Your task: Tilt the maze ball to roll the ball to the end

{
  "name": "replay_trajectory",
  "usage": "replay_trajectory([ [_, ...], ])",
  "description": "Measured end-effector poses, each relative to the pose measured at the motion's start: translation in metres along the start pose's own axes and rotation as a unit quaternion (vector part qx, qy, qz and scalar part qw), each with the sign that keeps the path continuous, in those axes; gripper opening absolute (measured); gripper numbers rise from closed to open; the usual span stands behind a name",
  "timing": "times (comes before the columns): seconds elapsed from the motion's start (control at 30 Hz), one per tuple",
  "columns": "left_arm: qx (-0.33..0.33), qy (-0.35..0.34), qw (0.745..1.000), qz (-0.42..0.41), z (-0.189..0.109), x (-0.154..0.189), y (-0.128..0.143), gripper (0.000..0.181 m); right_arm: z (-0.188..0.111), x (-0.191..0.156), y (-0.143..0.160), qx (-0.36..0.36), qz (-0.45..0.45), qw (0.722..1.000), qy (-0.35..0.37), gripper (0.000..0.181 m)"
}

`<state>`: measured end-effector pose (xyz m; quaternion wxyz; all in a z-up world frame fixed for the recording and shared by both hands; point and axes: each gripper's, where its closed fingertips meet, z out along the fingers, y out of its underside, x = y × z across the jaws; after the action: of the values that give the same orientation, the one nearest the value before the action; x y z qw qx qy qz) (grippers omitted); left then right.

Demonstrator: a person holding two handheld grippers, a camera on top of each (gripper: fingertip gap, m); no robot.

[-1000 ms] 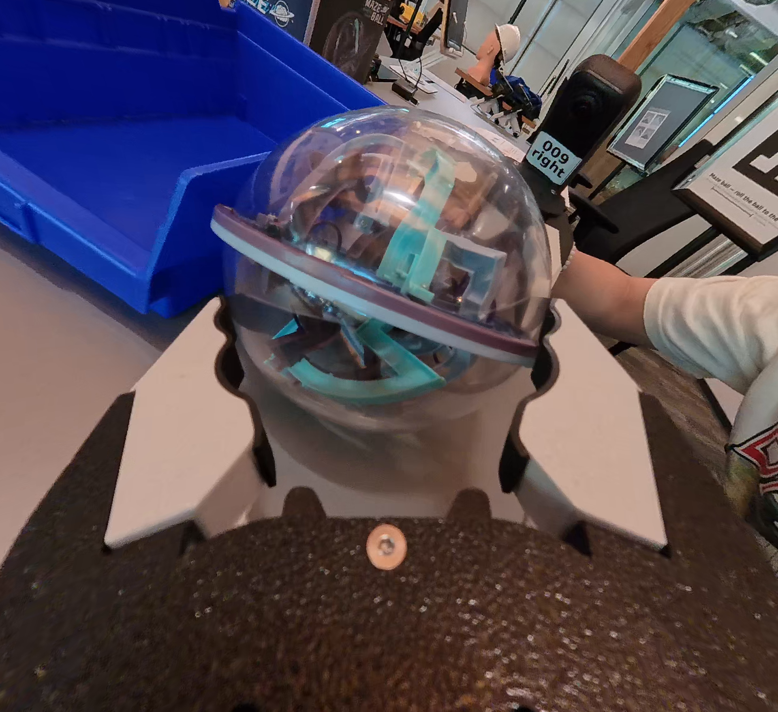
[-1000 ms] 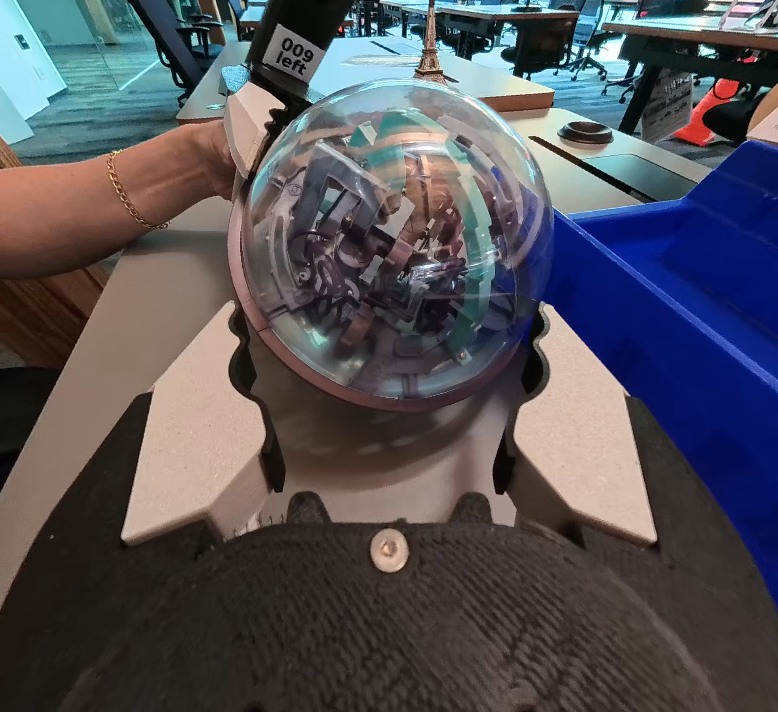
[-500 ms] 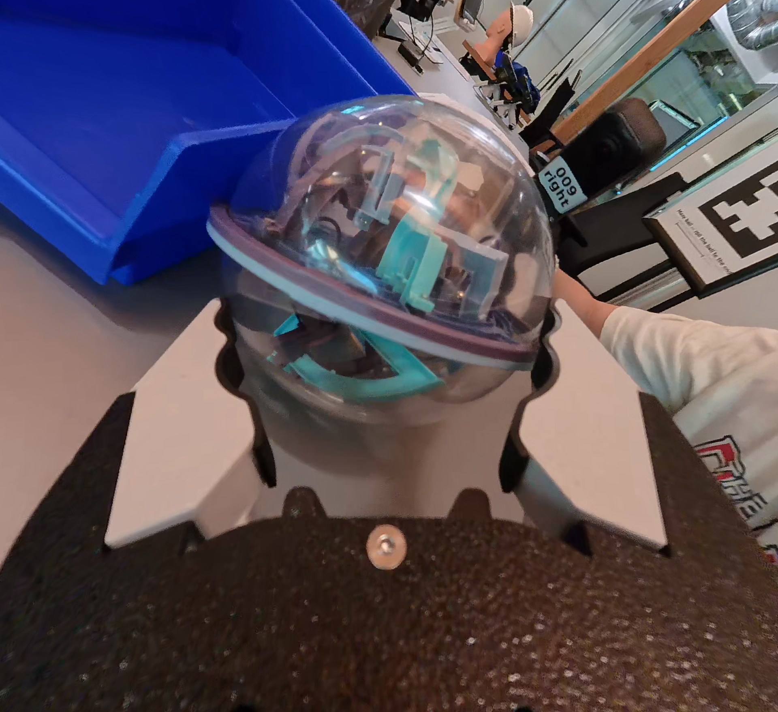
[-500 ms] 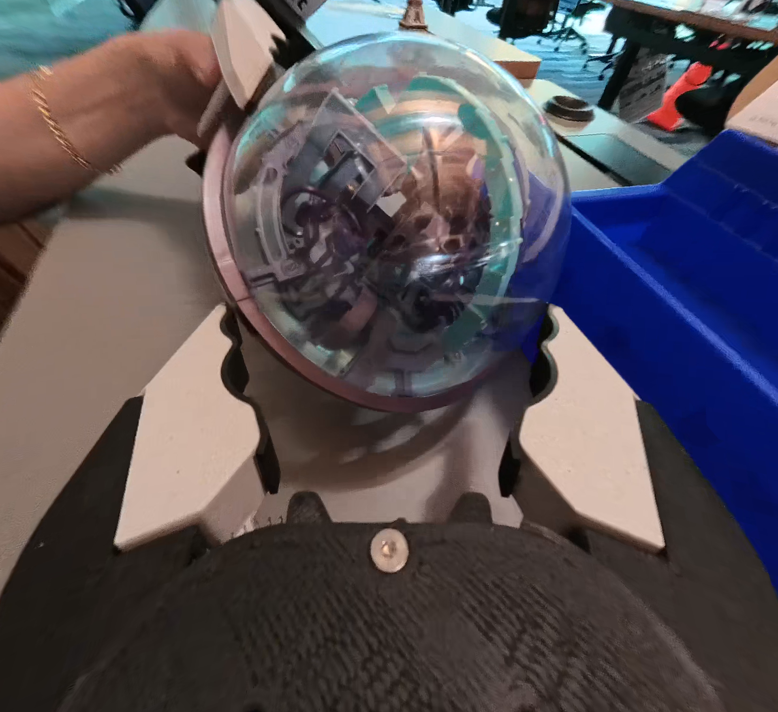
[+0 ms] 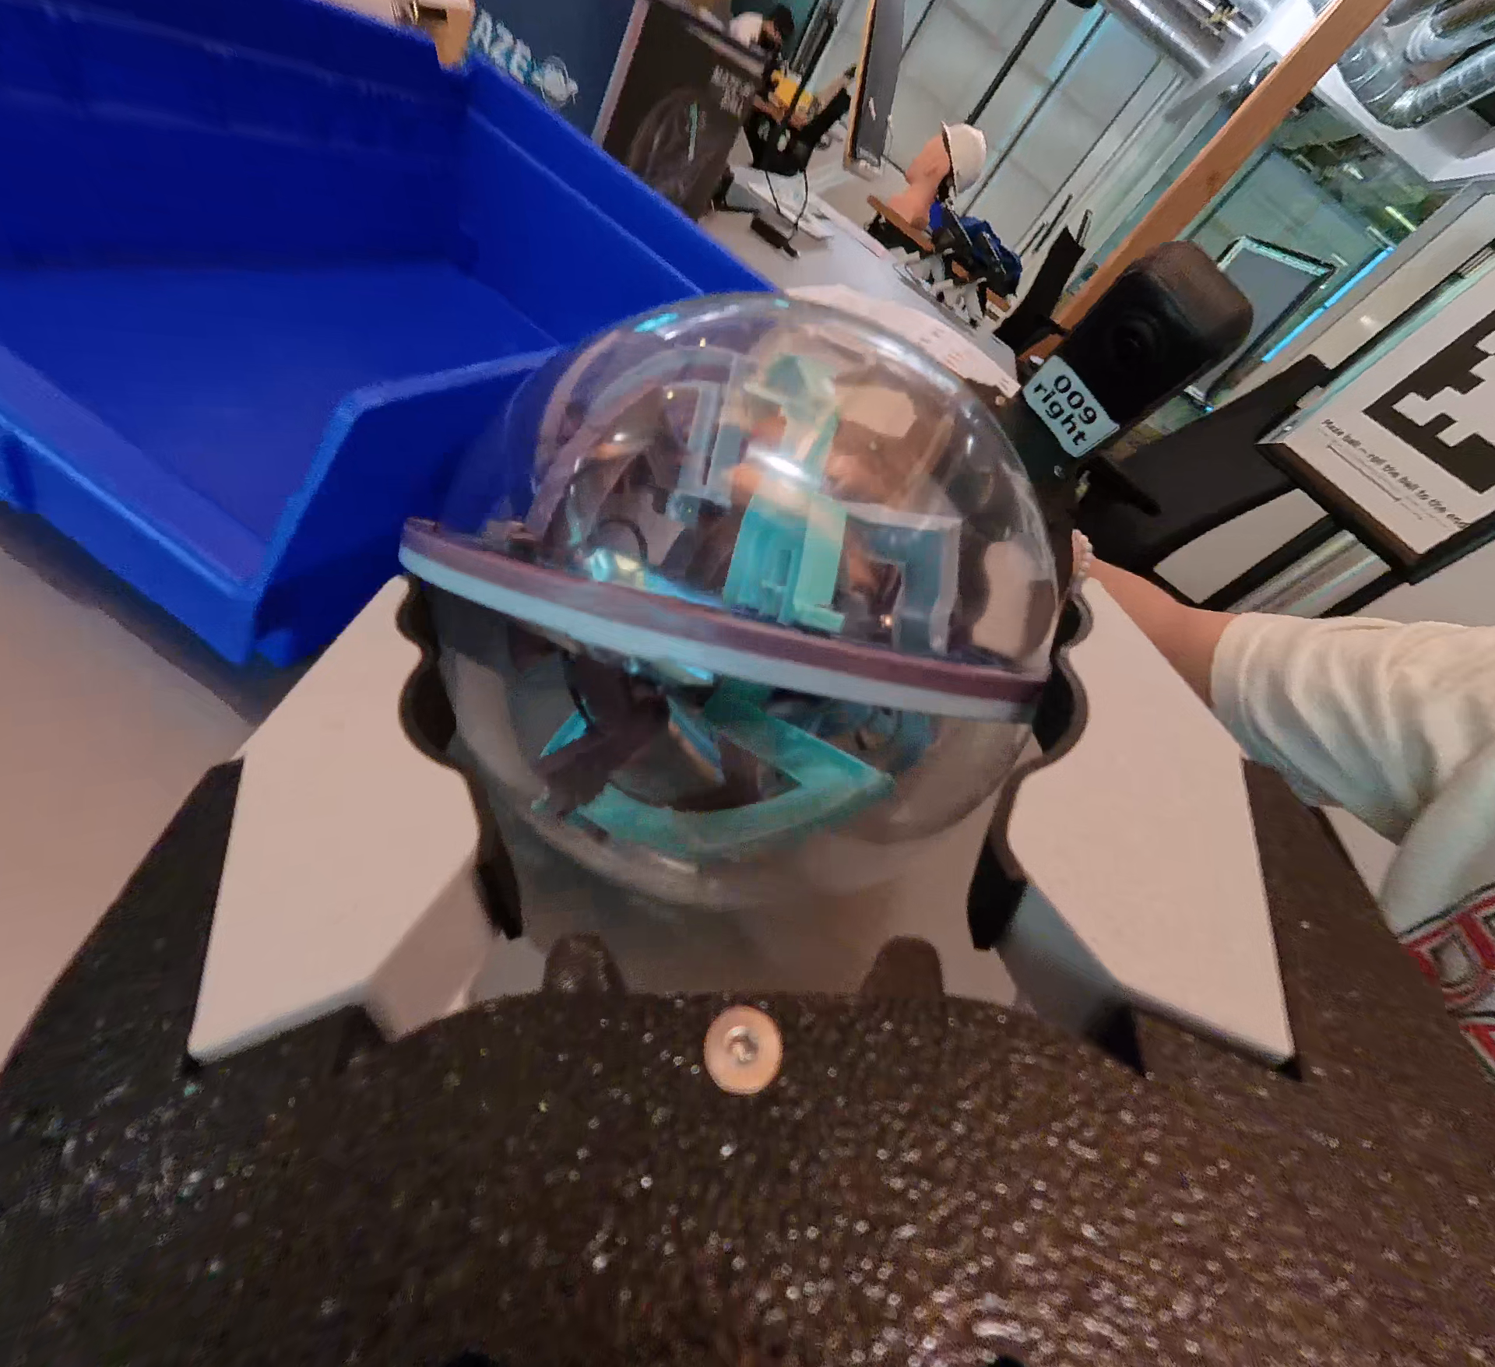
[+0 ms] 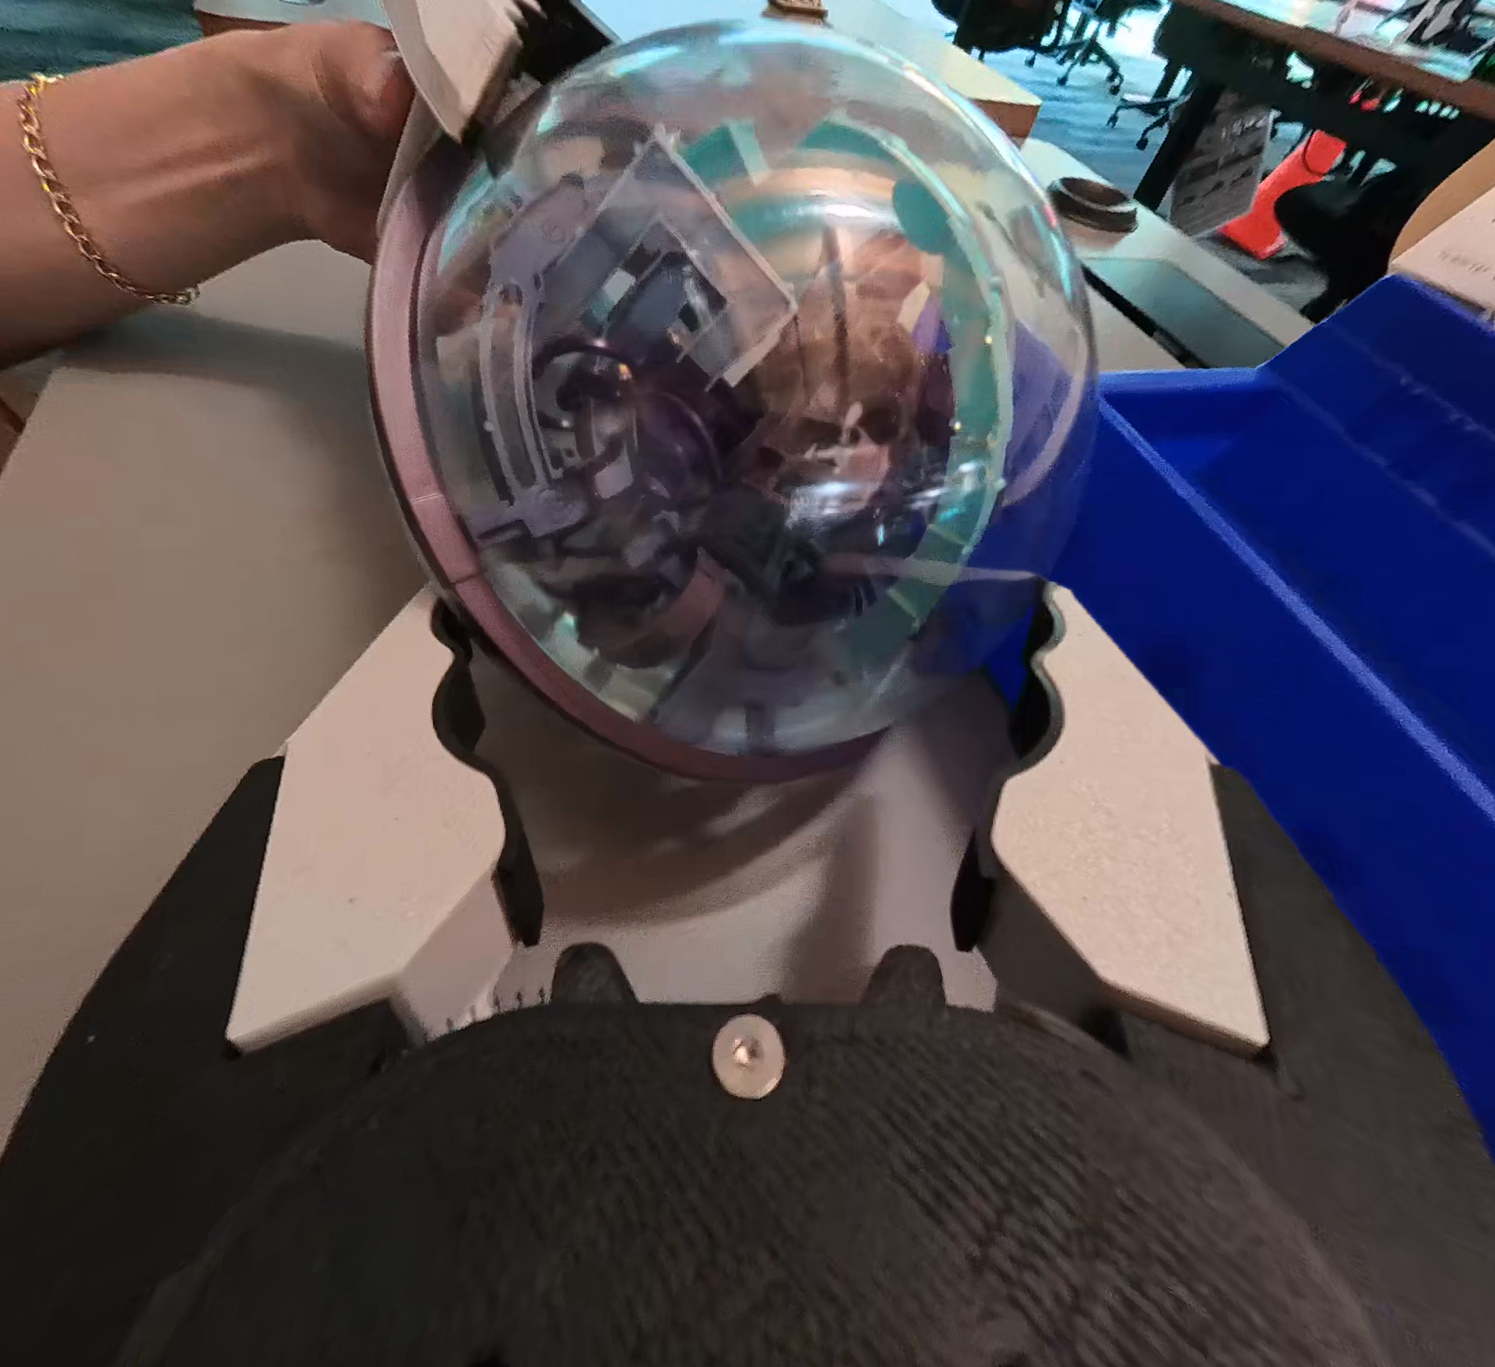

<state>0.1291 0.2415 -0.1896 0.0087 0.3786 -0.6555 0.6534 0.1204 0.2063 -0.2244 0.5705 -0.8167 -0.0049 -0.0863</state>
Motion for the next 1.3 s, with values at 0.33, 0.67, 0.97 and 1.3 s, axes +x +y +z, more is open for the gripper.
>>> replay_trajectory([
  [0.33,0.075,0.027,0.997,-0.023,-0.003,0.002,-0.017,0.146,0.003,-0.002,0.009,-0.009,0.048,0.999,-0.008,0.129],
  [0.67,0.038,0.029,0.997,0.059,-0.006,0.004,0.0,0.149,0.005,-0.006,0.008,-0.009,0.061,0.998,-0.017,0.129],
  [0.97,0.019,0.046,0.999,0.017,-0.008,0.003,0.001,0.149,0.004,-0.002,0.022,-0.064,-0.049,0.996,0.027,0.119],
  [1.3,0.011,0.07,0.997,0.011,-0.012,0.005,0.004,0.149,-0.004,-0.013,0.005,-0.033,-0.116,0.992,0.019,0.132],
])
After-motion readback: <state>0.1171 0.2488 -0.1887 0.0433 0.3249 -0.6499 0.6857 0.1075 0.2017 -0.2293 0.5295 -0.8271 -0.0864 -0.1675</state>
